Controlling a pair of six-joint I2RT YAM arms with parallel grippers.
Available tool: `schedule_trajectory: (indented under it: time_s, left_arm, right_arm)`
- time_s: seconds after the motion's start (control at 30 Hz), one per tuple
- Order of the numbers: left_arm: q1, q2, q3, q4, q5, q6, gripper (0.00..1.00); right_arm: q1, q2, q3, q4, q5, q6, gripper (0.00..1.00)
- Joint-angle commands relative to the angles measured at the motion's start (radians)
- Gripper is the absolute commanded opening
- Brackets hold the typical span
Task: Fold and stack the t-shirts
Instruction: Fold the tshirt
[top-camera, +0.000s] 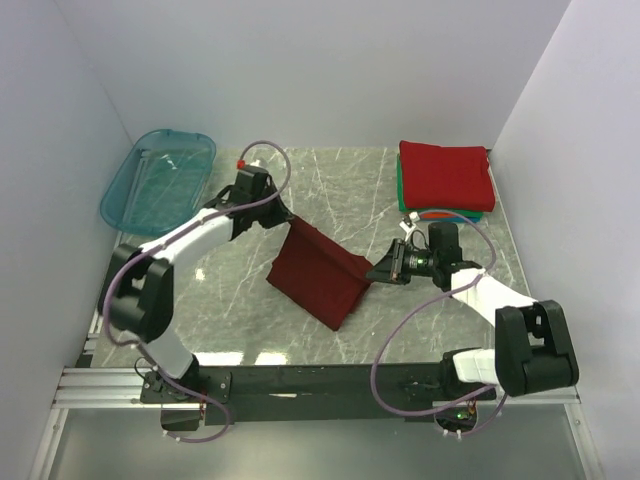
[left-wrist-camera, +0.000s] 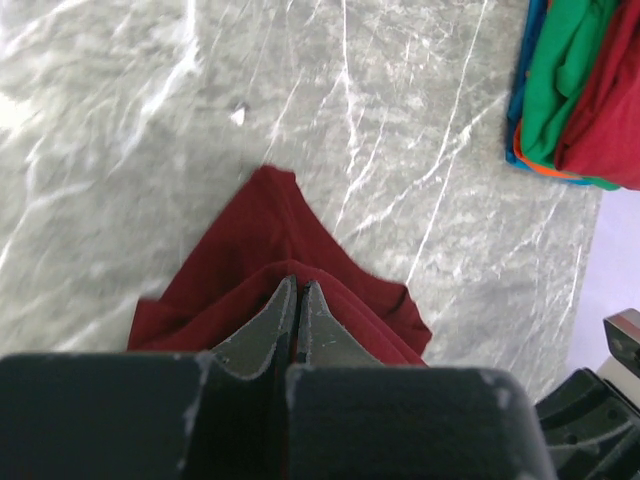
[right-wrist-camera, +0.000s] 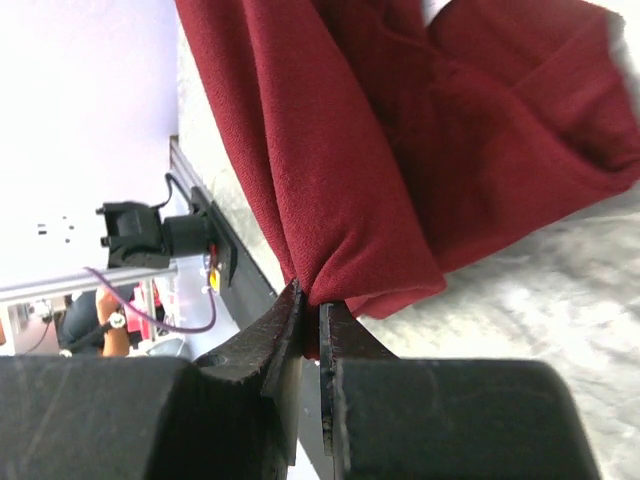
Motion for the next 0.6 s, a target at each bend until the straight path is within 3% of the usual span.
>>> schedule_trajectory:
  time_s: [0.0,0.03,0.1,0.13,0.17,0.23,0.27,0.43,0.57]
  left_arm:
    - [0.03,0.066,0.097,0.131,-0.059,0.039,0.0]
    - [0.03,0.109,0.108,0.136,-0.06,0.043,0.0]
    - [0.03,0.152,0.152,0.119,-0.062,0.043,0.17]
    - [0.03,0.189,0.167,0.113,-0.053,0.046,0.34]
    - [0.03,0.2,0.18,0.105,-0.048,0.045,0.58]
    - [0.03,0.201,0.189,0.113,-0.036,0.033,0.84]
    - [0.03,0.191,0.186,0.119,-0.042,0.033,0.99]
    - [0.03,0.105,0.158,0.082,-0.039,0.057,0.99]
    - [0.018,0.016,0.059,0.116,0.042,0.053,0.99]
  right_arm:
    - [-0.032,0.045,0.039,-0.065,0.009,-0.049,0.02]
    - [-0.035,0.058,0.045,-0.067,0.019,-0.051,0.08]
    - [-0.049,0.096,0.07,-0.076,0.049,-0.048,0.31]
    - [-0.053,0.107,0.076,-0.073,0.063,-0.045,0.41]
    - [-0.06,0.121,0.097,-0.079,0.08,-0.042,0.56]
    - [-0.063,0.125,0.135,-0.097,0.133,-0.037,0.72]
    - [-0.064,0.112,0.148,-0.128,0.149,-0.039,0.75]
    - [-0.06,-0.005,0.171,-0.231,0.239,-0.066,0.77]
    - [-0.028,-0.136,0.125,-0.242,0.275,-0.051,0.77]
